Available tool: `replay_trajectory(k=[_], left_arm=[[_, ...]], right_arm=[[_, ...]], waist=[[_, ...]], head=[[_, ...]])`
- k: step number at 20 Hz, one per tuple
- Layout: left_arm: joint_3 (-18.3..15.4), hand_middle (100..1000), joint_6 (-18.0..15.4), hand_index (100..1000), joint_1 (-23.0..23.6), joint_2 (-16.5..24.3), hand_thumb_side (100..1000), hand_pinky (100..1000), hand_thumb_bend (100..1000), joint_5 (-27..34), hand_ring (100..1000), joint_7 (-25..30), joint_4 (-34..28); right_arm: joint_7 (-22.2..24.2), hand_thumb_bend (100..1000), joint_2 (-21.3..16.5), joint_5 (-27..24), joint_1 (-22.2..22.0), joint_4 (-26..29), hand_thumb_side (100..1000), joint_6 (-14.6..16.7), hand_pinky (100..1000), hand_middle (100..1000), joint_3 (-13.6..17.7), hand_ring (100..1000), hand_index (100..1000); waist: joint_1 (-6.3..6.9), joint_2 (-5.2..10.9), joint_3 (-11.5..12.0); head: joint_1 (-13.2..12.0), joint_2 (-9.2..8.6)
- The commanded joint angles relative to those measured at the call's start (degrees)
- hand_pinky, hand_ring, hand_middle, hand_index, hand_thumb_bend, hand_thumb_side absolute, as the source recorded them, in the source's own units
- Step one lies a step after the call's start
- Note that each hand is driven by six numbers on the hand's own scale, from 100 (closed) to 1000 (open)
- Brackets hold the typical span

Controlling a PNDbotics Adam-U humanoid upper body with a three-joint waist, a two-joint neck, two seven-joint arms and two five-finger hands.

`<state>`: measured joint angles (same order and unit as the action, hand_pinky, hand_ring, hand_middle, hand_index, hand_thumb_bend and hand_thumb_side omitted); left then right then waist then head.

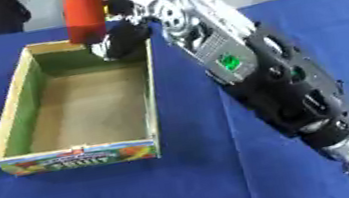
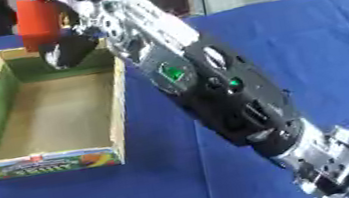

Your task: Pick up objects on the table and place them in the box.

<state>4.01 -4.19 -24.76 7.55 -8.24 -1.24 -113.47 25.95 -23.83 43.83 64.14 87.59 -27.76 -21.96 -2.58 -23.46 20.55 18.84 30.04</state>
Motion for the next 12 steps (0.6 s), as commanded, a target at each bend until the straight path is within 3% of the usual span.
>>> replay_trajectory(k=[1,4,6,7,8,10,12], left_arm=[[-0.1,658,0.0,826,-0.8,0.2,1000,586,100,-0.5,667,0.8,-1.1],[0.1,644,0.6,823,-0.9,0.1,1000,577,100,-0.9,649,2.6,-1.1],[-0.2,602,1.5,767,-0.7,0.0,1000,551,100,-1.4,622,3.1,-1.1],[-0.5,542,2.4,674,-0.6,0.0,1000,478,100,-1.9,569,3.1,-1.1],[-0.9,527,3.3,658,-0.6,0.0,1000,456,100,-2.5,552,3.1,-1.1],[-1.5,497,3.8,643,-0.9,0.1,1000,396,100,-3.6,499,2.5,-1.1],[-2.2,506,2.6,652,-1.5,-0.2,1000,407,100,-3.7,508,0.8,-1.1]], right_arm=[[0.1,100,0.4,0.4,0.8,-1.0,175,0.4,580,375,0.0,698,384],[0.8,100,0.6,-1.3,0.7,-2.5,172,0.5,587,375,-0.5,702,385],[1.5,100,0.7,-3.1,0.3,-3.5,155,1.3,590,378,-1.3,710,389],[2.3,100,0.9,-5.0,0.1,-4.0,133,1.6,589,377,-1.4,712,389],[3.0,100,0.9,-7.1,-0.2,-4.7,133,1.7,589,377,-1.4,711,389],[3.1,100,0.6,-9.1,-0.6,-5.9,139,2.0,592,378,-1.5,711,390],[2.8,100,0.7,-9.8,-1.1,-7.2,130,2.3,590,379,-1.6,711,391]], waist=[[0.14,1.01,0.4],[-0.1,0.95,0.7],[-0.32,0.93,0.9],[-0.41,0.89,1.0],[-0.46,0.86,1.1],[-0.49,0.82,1.3],[-0.47,0.78,1.4]], head=[[0.4,-0.95],[0.7,-0.8],[1.0,-0.8],[1.2,-0.8],[1.3,-0.78],[1.6,-0.89],[1.8,-1.01]])
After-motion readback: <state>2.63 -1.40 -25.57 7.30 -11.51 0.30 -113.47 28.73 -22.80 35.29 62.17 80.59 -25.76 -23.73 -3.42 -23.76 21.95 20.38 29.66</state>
